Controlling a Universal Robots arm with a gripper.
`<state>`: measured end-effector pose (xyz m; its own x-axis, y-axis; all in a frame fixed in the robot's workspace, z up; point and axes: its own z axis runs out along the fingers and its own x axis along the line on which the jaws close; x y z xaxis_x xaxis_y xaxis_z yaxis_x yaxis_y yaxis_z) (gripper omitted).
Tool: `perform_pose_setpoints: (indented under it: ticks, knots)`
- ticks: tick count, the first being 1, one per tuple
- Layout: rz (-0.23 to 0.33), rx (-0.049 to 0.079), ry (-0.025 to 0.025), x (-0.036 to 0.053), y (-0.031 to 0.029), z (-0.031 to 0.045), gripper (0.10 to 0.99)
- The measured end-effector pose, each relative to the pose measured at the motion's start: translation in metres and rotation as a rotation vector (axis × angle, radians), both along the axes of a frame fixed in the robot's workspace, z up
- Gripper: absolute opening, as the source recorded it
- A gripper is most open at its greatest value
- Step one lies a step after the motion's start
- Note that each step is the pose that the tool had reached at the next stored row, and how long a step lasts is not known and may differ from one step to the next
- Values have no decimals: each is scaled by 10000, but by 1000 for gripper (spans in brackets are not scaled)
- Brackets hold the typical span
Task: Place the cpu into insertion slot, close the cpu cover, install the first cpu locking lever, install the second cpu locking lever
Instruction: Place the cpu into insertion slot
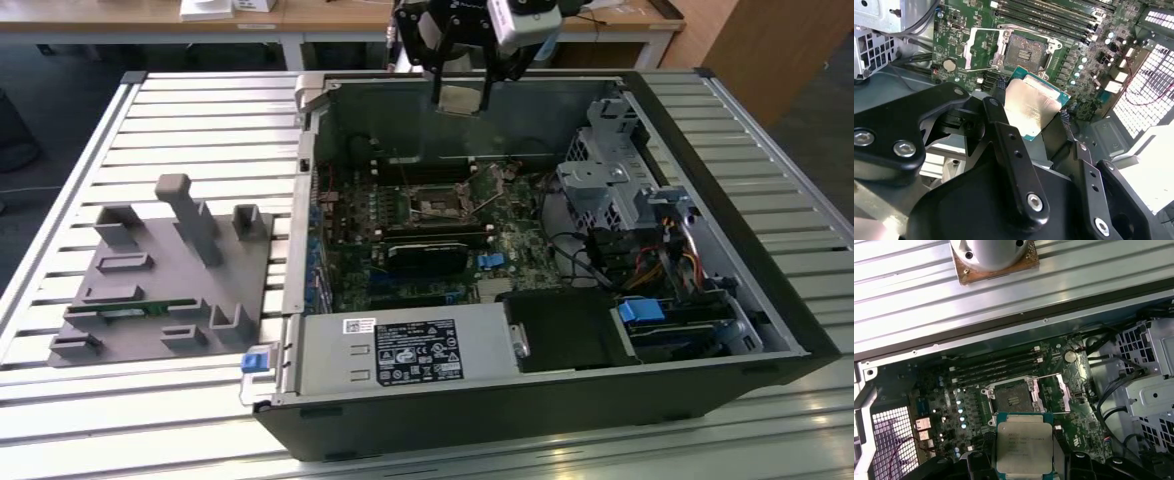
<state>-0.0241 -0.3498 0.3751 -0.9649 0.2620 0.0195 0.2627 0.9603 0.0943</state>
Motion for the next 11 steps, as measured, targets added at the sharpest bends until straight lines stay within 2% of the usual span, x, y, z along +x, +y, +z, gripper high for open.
perform_pose_setpoints:
  ticks: [11]
  knots:
    - [-394,-1,0,0,0,-2,541]
